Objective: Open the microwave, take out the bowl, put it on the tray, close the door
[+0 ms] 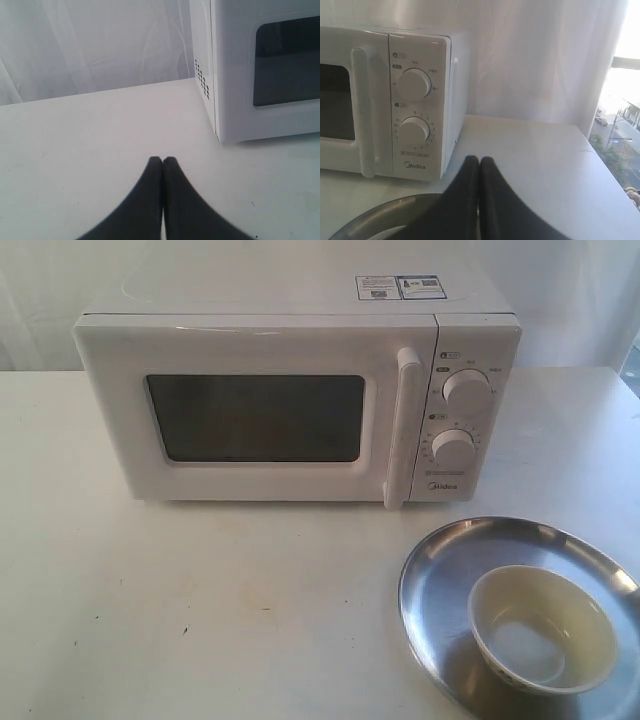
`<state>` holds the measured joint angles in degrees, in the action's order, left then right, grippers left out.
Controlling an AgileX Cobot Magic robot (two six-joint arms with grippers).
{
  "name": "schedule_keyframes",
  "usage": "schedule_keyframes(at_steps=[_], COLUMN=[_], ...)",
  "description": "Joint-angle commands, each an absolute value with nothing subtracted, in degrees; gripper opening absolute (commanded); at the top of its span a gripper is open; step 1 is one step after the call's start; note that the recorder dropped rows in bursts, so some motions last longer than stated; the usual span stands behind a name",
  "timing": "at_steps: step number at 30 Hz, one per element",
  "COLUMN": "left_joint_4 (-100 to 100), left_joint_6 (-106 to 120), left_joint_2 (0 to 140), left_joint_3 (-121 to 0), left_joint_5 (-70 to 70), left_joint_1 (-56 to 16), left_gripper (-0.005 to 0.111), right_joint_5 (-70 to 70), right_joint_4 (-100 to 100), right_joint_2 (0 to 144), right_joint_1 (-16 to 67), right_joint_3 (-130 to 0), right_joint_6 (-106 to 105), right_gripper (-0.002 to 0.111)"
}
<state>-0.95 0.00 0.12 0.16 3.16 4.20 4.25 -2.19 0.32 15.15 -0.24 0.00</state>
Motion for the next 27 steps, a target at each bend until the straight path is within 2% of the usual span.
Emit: schedule_keyframes(at_steps=[1, 27], left_joint_4=[-0.40, -0.40], left_joint_6=[0.00, 0.00], left_joint_2=[0.00, 0.00], left_joint_3=[0.00, 0.00], left_joint_5=[3.37, 3.37], left_joint_1=[3.96, 3.96], left_gripper=[0.000, 0.000], right_joint_5=[6.79, 10.07], right_joint_4=[-1.93, -1.93], right_joint_2=[0.00, 0.00], right_joint_1=[14.36, 14.36], right_joint_3=[0.00, 0.00], right_joint_6=[-0.86, -0.86], right_gripper=[0.000, 0.000])
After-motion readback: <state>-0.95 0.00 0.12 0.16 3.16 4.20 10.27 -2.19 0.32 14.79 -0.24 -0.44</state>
